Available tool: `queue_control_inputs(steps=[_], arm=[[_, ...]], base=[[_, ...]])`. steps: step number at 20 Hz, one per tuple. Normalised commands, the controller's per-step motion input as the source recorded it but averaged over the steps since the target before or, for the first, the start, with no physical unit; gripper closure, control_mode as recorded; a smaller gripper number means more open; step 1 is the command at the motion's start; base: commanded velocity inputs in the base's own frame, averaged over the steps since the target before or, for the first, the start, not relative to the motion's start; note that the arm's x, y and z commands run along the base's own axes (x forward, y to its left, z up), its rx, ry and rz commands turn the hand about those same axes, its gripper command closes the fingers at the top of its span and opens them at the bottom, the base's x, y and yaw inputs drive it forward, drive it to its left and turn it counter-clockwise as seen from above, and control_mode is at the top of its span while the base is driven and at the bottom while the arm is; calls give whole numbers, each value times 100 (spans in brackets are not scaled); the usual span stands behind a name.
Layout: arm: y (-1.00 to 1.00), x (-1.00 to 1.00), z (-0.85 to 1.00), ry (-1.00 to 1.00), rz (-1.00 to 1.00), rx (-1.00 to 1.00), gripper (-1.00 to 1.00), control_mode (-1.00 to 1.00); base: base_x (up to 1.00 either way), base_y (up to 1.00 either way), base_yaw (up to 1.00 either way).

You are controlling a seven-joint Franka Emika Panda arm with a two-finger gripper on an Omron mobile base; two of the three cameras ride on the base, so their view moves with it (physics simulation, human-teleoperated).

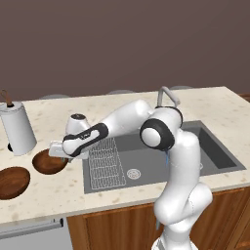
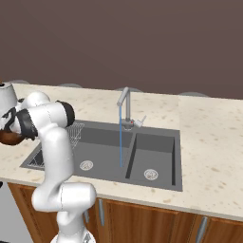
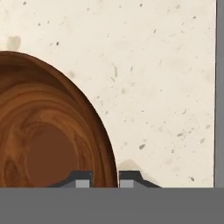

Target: Rinse each bowl for a few seconds and place them down in the sink or on the counter.

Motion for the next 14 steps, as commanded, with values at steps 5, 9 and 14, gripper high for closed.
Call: queue_control_inputs(steps=[5,9,14], arm=[[0,-4,3,-1,1,0,100,-100],[-13,-31,36,-15,-2,-1,100,-100],[-21,-31,56,-19,-8,-4,100,-100]], base=[[0,0,0],[0,0,0],[0,0,0]])
